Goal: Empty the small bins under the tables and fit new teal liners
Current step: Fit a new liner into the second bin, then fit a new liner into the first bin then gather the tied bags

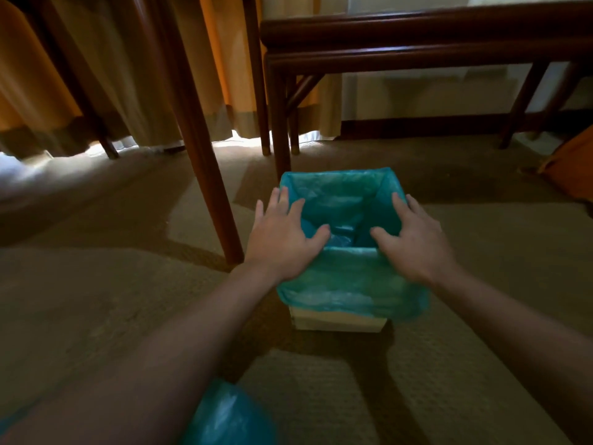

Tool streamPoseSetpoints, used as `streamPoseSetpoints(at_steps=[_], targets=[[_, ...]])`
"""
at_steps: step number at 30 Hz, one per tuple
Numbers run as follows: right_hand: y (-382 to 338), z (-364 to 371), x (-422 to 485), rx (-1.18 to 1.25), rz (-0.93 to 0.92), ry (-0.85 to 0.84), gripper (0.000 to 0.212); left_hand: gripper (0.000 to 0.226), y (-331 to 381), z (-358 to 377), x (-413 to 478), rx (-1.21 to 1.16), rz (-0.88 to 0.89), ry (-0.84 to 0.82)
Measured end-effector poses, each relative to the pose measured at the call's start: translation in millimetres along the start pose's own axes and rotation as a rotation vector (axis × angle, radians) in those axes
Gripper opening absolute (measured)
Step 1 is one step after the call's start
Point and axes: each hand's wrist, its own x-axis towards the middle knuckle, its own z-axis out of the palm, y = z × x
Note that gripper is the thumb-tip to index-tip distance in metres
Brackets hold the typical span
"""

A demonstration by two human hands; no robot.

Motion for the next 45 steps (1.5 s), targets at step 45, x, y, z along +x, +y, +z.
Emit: streamPoseSetpoints(at_steps=[45], targets=[[-454,-476,-8,-0.038,-0.155,-0.195,0.098,0.090,121,-641,16,-0.013,-0.036,-0.106]])
